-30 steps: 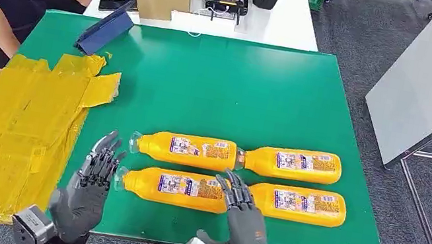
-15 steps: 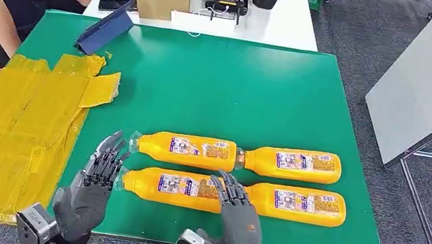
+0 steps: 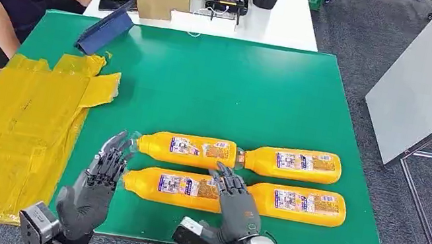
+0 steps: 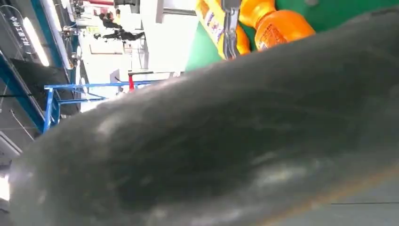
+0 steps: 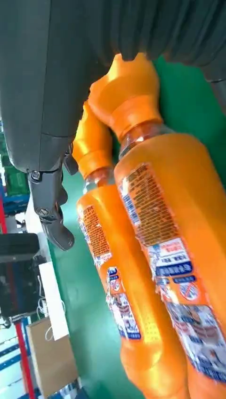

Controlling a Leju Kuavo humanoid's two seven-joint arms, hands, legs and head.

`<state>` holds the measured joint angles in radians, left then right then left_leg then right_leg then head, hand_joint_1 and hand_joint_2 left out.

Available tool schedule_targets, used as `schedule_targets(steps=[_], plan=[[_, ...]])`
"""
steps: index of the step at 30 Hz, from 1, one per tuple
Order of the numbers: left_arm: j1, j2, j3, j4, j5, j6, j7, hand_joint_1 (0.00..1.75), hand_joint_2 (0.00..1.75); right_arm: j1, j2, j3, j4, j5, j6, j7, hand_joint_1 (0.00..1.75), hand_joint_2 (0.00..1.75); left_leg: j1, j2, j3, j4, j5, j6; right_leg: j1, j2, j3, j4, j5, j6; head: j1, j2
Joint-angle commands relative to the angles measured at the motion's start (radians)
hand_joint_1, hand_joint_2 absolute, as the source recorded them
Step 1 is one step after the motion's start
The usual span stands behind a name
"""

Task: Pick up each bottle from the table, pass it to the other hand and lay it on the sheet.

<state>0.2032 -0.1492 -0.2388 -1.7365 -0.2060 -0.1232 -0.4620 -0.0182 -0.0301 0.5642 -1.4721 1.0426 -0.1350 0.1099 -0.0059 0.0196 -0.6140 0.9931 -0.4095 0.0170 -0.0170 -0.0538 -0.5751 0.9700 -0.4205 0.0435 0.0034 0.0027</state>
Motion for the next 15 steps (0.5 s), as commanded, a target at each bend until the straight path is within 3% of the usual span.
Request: schedule_targets(steps=[1,8,15], plan=[[-0.047,0.006,-0.014,0.087,0.005,-0.011,0.001,0.0,0.0,-0.161,0.039,0.065,0.235,0.013,0.059,0.005,0.0,1.75,0.001,0.001,0.003,-0.001,-0.001,-0.001,0.0,0.005,0.003,-0.001,0.0,-0.001,0.0,0.0],[-0.072,0.004,-0.022,0.115,0.013,-0.03,0.001,0.0,0.0,-0.269,0.093,0.122,0.426,-0.002,0.093,0.008,0.0,1.75,0.002,0.002,0.007,-0.001,-0.002,-0.003,0.001,0.009,0.007,-0.002,-0.001,-0.003,0.0,0.0],[-0.072,0.004,-0.022,0.115,0.013,-0.03,0.001,0.0,0.0,-0.269,0.093,0.122,0.426,-0.002,0.093,0.008,0.0,1.75,0.001,0.0,0.004,-0.001,-0.001,-0.001,0.0,0.004,0.004,-0.001,-0.001,-0.001,0.0,0.0]])
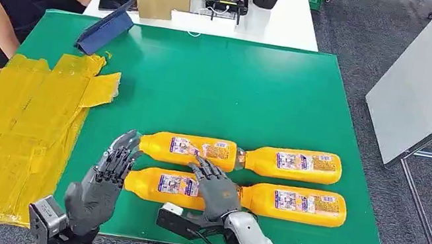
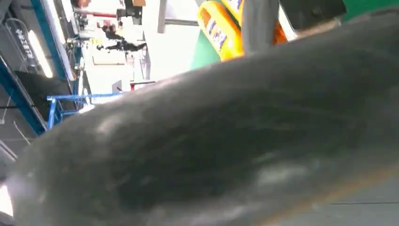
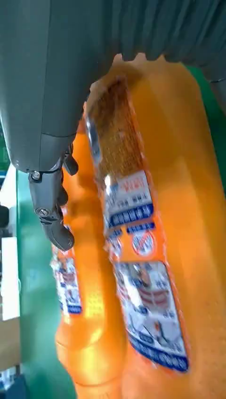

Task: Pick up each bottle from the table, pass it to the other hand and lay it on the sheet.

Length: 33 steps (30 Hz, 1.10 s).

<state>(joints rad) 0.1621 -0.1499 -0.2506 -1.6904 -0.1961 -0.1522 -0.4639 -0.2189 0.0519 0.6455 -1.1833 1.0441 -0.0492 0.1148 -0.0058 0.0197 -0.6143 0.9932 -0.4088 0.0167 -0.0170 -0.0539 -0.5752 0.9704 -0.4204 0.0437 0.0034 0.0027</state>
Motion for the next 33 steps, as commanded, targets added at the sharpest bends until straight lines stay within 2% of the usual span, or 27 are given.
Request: schedule_targets(steps=[1,5,11,12,17,21,25,33], plan=[[-0.031,0.004,-0.01,0.069,0.003,-0.001,0.003,0.0,0.0,-0.068,0.011,0.04,0.137,-0.004,0.007,0.003,0.0,1.75,0.001,0.0,0.004,0.0,-0.001,-0.001,0.001,0.004,0.004,-0.001,-0.001,-0.002,0.0,0.0],[-0.033,0.005,-0.012,0.071,0.006,-0.005,0.003,0.0,0.0,-0.084,0.015,0.058,0.168,-0.016,0.023,-0.001,0.0,1.75,0.002,-0.001,0.005,0.0,-0.002,-0.002,0.001,0.005,0.006,-0.002,-0.001,-0.002,0.0,0.0],[-0.068,0.012,-0.029,0.123,0.018,-0.015,0.001,0.0,0.0,-0.173,0.065,0.172,0.395,-0.063,0.143,-0.03,0.03,1.75,0.001,0.001,0.005,-0.002,0.0,-0.001,0.001,0.005,0.004,-0.002,0.0,-0.002,0.0,0.0],[-0.084,0.004,-0.03,0.134,0.029,-0.019,-0.001,0.0,0.0,-0.195,0.074,0.209,0.451,-0.067,0.168,-0.04,1.75,1.75,0.002,0.0,0.007,-0.002,-0.001,-0.002,0.001,0.006,0.006,-0.003,0.0,-0.002,0.0,0.0],[-0.118,0.011,-0.054,0.16,0.052,-0.018,0.016,0.0,0.0,-0.205,0.084,0.275,0.572,-0.109,0.231,-0.056,1.75,1.75,0.002,-0.002,0.012,-0.003,0.0,-0.002,0.001,0.002,0.009,-0.004,-0.001,-0.002,0.0,0.0],[-0.115,0.022,-0.052,0.164,0.063,-0.013,0.014,0.0,0.0,-0.212,0.047,0.313,0.522,-0.135,0.298,-0.051,1.75,1.75,0.003,-0.002,0.02,-0.003,-0.004,-0.004,0.001,0.003,0.009,-0.005,-0.003,-0.005,0.001,0.0],[-0.144,0.017,-0.063,0.145,0.092,-0.015,0.04,0.0,0.0,-0.207,0.03,0.362,0.478,-0.153,0.359,-0.023,1.75,1.75,0.002,0.006,0.027,-0.002,-0.007,-0.005,0.001,0.006,0.013,-0.003,-0.004,-0.005,0.0,0.0],[-0.156,0.011,-0.062,0.162,0.14,0.004,0.045,0.0,0.0,-0.185,0.01,0.391,0.504,-0.193,0.36,0.005,1.75,1.75,0.003,0.004,0.036,-0.004,-0.009,-0.006,0.001,0.006,0.021,-0.005,-0.006,-0.007,0.0,0.0]])
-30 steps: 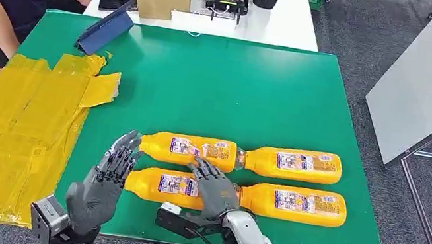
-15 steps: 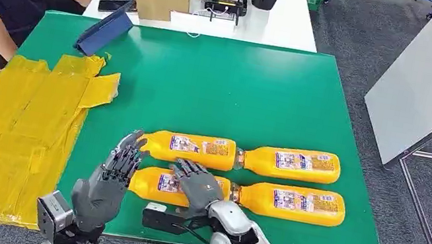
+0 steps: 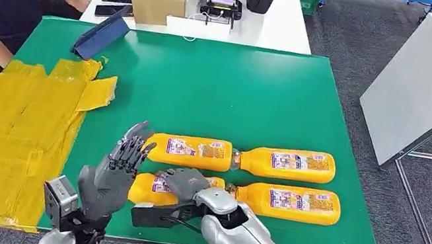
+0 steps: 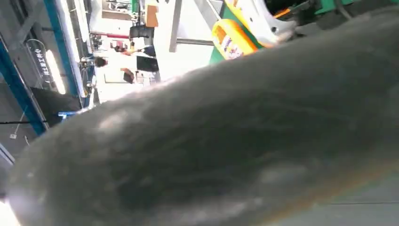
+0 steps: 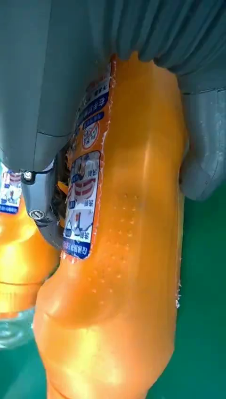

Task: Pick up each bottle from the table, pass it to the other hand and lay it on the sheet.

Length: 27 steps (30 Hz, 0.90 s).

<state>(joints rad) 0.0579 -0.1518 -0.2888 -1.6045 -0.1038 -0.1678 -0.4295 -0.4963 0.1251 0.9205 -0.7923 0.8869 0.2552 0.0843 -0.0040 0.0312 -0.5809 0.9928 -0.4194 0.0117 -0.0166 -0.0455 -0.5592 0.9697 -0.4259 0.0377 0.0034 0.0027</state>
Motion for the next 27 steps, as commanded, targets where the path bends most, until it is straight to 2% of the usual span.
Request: schedule_targets(steps=[1,3,4,7,8,10,11,12,13,15,19,21,24,25,27], plan=[[-0.049,0.004,-0.013,0.075,0.063,0.031,0.012,0.0,0.0,0.103,-0.065,0.104,0.12,-0.038,0.032,0.059,1.75,1.75,0.002,-0.009,0.002,-0.003,0.001,-0.002,0.002,-0.003,0.006,-0.005,0.0,-0.002,0.0,0.0],[-0.026,-0.02,0.029,0.047,0.084,0.115,0.028,0.0,0.0,0.151,-0.059,0.0,0.104,-0.081,-0.116,0.148,1.75,1.75,0.002,-0.009,0.005,-0.004,0.001,-0.002,0.002,-0.004,0.008,-0.006,-0.001,-0.002,0.0,0.0],[0.001,-0.044,0.073,0.008,0.086,0.202,0.043,0.0,0.0,0.198,-0.049,-0.099,0.053,-0.125,-0.252,0.176,1.75,1.75,0.002,-0.008,0.006,-0.003,0.0,-0.002,0.001,-0.003,0.009,-0.005,-0.002,-0.001,0.0,0.0],[0.015,-0.032,0.075,-0.024,0.091,0.204,0.052,0.0,0.0,0.211,-0.057,-0.107,0.01,-0.122,-0.244,0.189,1.75,1.75,0.002,-0.007,0.006,-0.001,-0.002,-0.002,0.001,-0.003,0.009,-0.003,-0.004,0.0,0.0,0.0],[0.015,-0.032,0.075,-0.024,0.091,0.204,0.052,0.0,0.0,0.211,-0.057,-0.107,0.01,-0.122,-0.244,0.189,1.75,1.75,0.002,-0.011,0.004,-0.002,-0.001,-0.002,0.001,-0.004,0.009,-0.004,-0.004,0.0,0.0,0.0],[0.043,-0.044,0.116,-0.029,0.101,0.323,0.054,0.0,0.0,0.309,-0.053,-0.262,-0.117,-0.211,-0.421,0.128,1.75,1.75,0.002,-0.012,0.006,-0.001,-0.002,-0.001,0.001,-0.006,0.011,-0.003,-0.007,0.0,0.0,0.0],[0.063,-0.054,0.144,-0.04,0.118,0.385,0.036,0.0,0.0,0.374,-0.051,-0.328,-0.213,-0.232,-0.54,0.051,1.75,1.75,0.003,-0.015,0.004,-0.002,-0.001,-0.002,0.002,-0.007,0.011,-0.004,-0.006,0.0,0.0,0.0],[0.083,-0.066,0.178,-0.058,0.141,0.448,0.004,0.0,0.0,0.436,-0.046,-0.382,-0.322,-0.301,-0.599,-0.037,1.75,1.75,0.002,-0.015,0.005,-0.002,-0.001,-0.001,0.001,-0.008,0.012,-0.005,-0.007,0.0,0.0,0.0],[0.103,-0.07,0.201,-0.083,0.164,0.505,-0.02,0.0,1.75,0.506,-0.054,-0.409,-0.462,-0.37,-0.632,-0.099,1.75,1.75,0.003,-0.016,0.004,-0.002,-0.001,-0.001,0.001,-0.008,0.012,-0.005,-0.007,0.0,0.0,0.0],[0.118,-0.088,0.246,-0.116,0.228,0.598,-0.074,0.0,1.75,0.58,-0.067,-0.414,-0.63,-0.493,-0.672,-0.188,1.75,1.75,0.002,-0.012,0.004,0.0,-0.003,0.0,0.001,-0.006,0.012,-0.003,-0.008,0.0,0.001,0.0],[0.119,-0.073,0.245,-0.138,0.275,0.645,-0.093,0.0,1.75,0.612,-0.079,-0.384,-0.747,-0.644,-0.741,-0.319,1.75,1.75,0.001,-0.01,-0.002,0.001,-0.006,0.0,0.001,-0.003,0.012,-0.001,-0.007,0.001,0.0,0.0],[0.123,-0.042,0.204,-0.13,0.299,0.557,-0.024,0.0,1.75,0.606,-0.083,-0.359,-0.794,-0.675,-0.739,-0.369,1.75,1.75,0.001,-0.012,-0.005,0.002,-0.005,0.0,0.0,-0.004,0.013,0.0,-0.008,0.002,0.0,0.0],[0.131,-0.034,0.185,-0.12,0.325,0.497,0.007,0.0,1.75,0.598,-0.079,-0.345,-0.823,-0.678,-0.743,-0.363,1.75,1.75,0.0,-0.009,-0.008,0.002,-0.005,0.001,0.0,-0.001,0.009,0.001,-0.007,0.002,0.0,0.0],[0.132,-0.014,0.157,-0.116,0.373,0.403,0.066,0.0,1.75,0.592,-0.084,-0.332,-0.834,-0.671,-0.738,-0.376,1.75,1.75,0.0,-0.008,-0.009,0.001,-0.005,0.002,0.0,-0.001,0.007,0.0,-0.006,0.003,0.0,0.0],[0.135,0.018,0.11,-0.106,0.388,0.297,0.106,0.0,1.75,0.579,-0.095,-0.311,-0.837,-0.655,-0.7,-0.372,1.75,1.75,0.001,-0.007,-0.01,0.001,-0.005,0.001,0.001,0.0,0.006,0.0,-0.006,0.003,0.0,0.0]])
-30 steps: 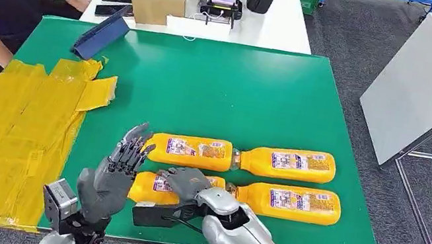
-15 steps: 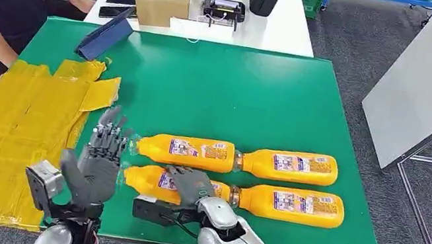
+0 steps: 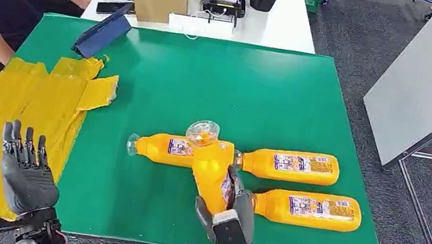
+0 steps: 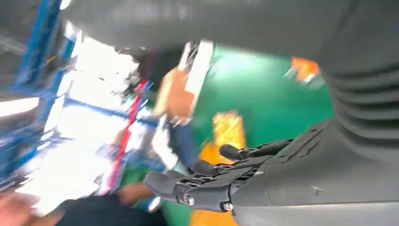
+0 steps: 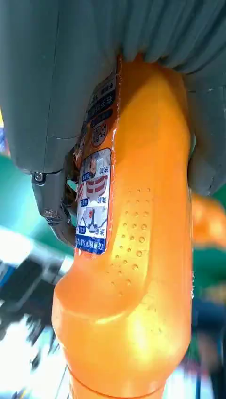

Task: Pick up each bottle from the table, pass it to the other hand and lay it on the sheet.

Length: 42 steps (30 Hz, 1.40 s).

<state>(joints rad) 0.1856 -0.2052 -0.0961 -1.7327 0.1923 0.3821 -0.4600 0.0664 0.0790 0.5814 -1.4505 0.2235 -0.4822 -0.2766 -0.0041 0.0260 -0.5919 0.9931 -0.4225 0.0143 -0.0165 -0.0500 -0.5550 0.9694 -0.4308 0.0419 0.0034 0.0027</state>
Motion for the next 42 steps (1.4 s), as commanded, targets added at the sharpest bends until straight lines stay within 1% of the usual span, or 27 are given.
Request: schedule_targets(steps=[1,3,4,5,9,10,13,14,18,20,23,24,28,35,37,41,42], plan=[[0.009,0.08,-0.104,0.026,0.076,-0.29,0.135,0.0,1.75,0.009,-0.051,0.038,-0.176,0.021,0.056,-0.006,1.75,1.75,0.001,-0.002,0.002,0.0,-0.002,-0.001,0.0,0.004,0.002,0.0,-0.001,-0.002,0.0,0.0],[0.013,0.084,-0.122,0.024,0.055,-0.344,0.131,0.0,1.75,0.001,-0.05,0.047,-0.168,0.04,0.091,0.006,1.75,1.75,0.0,-0.002,0.0,0.0,0.0,0.0,0.0,0.002,0.0,0.0,-0.001,-0.001,0.0,0.0],[0.015,0.09,-0.141,0.019,0.018,-0.369,0.124,0.0,1.75,-0.003,-0.048,0.052,-0.161,0.049,0.11,0.006,1.75,1.75,0.001,-0.004,0.0,0.0,-0.001,-0.001,0.0,0.003,0.001,-0.001,-0.001,-0.002,0.0,0.0],[0.017,0.095,-0.158,0.011,-0.01,-0.388,0.123,0.0,1.75,-0.009,-0.049,0.06,-0.151,0.063,0.128,0.011,1.75,1.75,0.0,-0.002,-0.001,0.0,-0.001,-0.001,0.0,0.003,0.0,-0.001,-0.001,-0.001,0.0,0.0],[0.018,0.09,-0.16,0.007,-0.014,-0.39,0.123,0.0,1.75,-0.01,-0.045,0.059,-0.146,0.065,0.128,0.012,1.75,1.75,0.0,-0.002,-0.001,0.0,-0.001,-0.001,0.0,0.003,0.0,-0.001,-0.001,-0.002,0.0,0.0],[0.015,0.1,-0.167,0.005,-0.023,-0.404,0.126,0.0,1.75,-0.012,-0.048,0.062,-0.144,0.07,0.135,0.013,1.75,1.75,0.0,-0.002,-0.002,0.0,-0.001,-0.001,0.0,0.002,0.0,-0.001,-0.001,-0.001,0.0,0.0],[0.015,0.107,-0.19,-0.008,-0.076,-0.458,0.128,0.0,1.75,-0.02,-0.044,0.067,-0.134,0.091,0.182,0.028,1.75,1.75,0.001,-0.002,0.0,0.0,-0.002,-0.002,0.001,0.005,0.001,-0.001,-0.001,-0.003,0.0,0.0],[0.016,0.107,-0.197,-0.013,-0.079,-0.478,0.129,0.0,1.75,-0.026,-0.045,0.074,-0.126,0.103,0.196,0.036,1.75,1.75,0.0,-0.002,-0.002,0.0,-0.001,-0.001,0.0,0.003,-0.001,-0.001,-0.001,-0.002,0.0,0.0],[0.018,0.109,-0.205,-0.022,-0.099,-0.514,0.116,0.0,1.75,-0.045,-0.042,0.088,-0.094,0.126,0.245,0.066,1.75,1.75,0.001,-0.001,-0.002,0.0,-0.001,-0.001,0.001,0.004,0.0,-0.001,-0.001,-0.002,0.0,0.0],[0.018,0.11,-0.207,-0.022,-0.11,-0.517,0.113,0.0,1.75,-0.048,-0.041,0.09,-0.089,0.133,0.252,0.073,1.75,1.75,0.001,-0.002,-0.001,0.0,-0.002,-0.001,0.001,0.005,0.0,-0.001,-0.001,-0.002,0.0,0.0],[0.018,0.11,-0.207,-0.022,-0.11,-0.517,0.113,0.0,1.75,-0.048,-0.041,0.09,-0.089,0.133,0.252,0.073,1.75,1.75,0.0,-0.001,-0.003,-0.001,0.0,-0.001,0.0,0.002,-0.001,-0.001,0.0,-0.001,0.0,0.0],[0.018,0.11,-0.207,-0.022,-0.11,-0.517,0.113,0.0,1.75,-0.048,-0.041,0.09,-0.089,0.133,0.252,0.073,1.75,1.75,0.001,-0.002,-0.002,0.0,-0.001,-0.001,0.0,0.004,0.0,-0.001,-0.001,-0.002,0.0,0.0],[0.018,0.11,-0.207,-0.022,-0.11,-0.517,0.113,0.0,1.75,-0.048,-0.041,0.09,-0.089,0.133,0.252,0.073,1.75,1.75,0.0,-0.001,-0.003,-0.001,0.0,-0.001,0.0,0.003,-0.001,-0.001,0.0,-0.001,0.0,0.0],[0.018,0.11,-0.207,-0.022,-0.11,-0.517,0.113,0.0,1.75,-0.048,-0.041,0.09,-0.089,0.133,0.252,0.073,1.75,1.75,0.001,-0.002,-0.001,-0.001,-0.001,-0.001,0.0,0.004,0.0,-0.001,-0.001,-0.002,0.0,0.0],[0.018,0.11,-0.207,-0.022,-0.11,-0.517,0.113,0.0,1.75,-0.048,-0.041,0.09,-0.089,0.133,0.252,0.073,1.75,1.75,0.0,-0.002,-0.003,-0.001,-0.001,-0.001,0.0,0.003,-0.001,-0.001,0.0,-0.001,0.0,0.0],[0.013,0.11,-0.21,-0.016,-0.139,-0.533,0.108,0.0,1.75,-0.076,-0.047,0.119,-0.073,0.171,0.315,0.115,1.75,1.75,0.001,-0.002,-0.002,0.0,-0.001,-0.001,0.001,0.005,0.0,-0.001,-0.001,-0.002,0.0,0.0],[0.015,0.124,-0.219,-0.013,-0.161,-0.529,0.108,0.0,1.75,-0.084,-0.046,0.128,-0.064,0.182,0.329,0.123,1.75,1.75,0.0,-0.001,-0.002,-0.001,-0.001,-0.001,0.0,0.004,0.0,-0.001,0.0,-0.002,0.0,0.0]])
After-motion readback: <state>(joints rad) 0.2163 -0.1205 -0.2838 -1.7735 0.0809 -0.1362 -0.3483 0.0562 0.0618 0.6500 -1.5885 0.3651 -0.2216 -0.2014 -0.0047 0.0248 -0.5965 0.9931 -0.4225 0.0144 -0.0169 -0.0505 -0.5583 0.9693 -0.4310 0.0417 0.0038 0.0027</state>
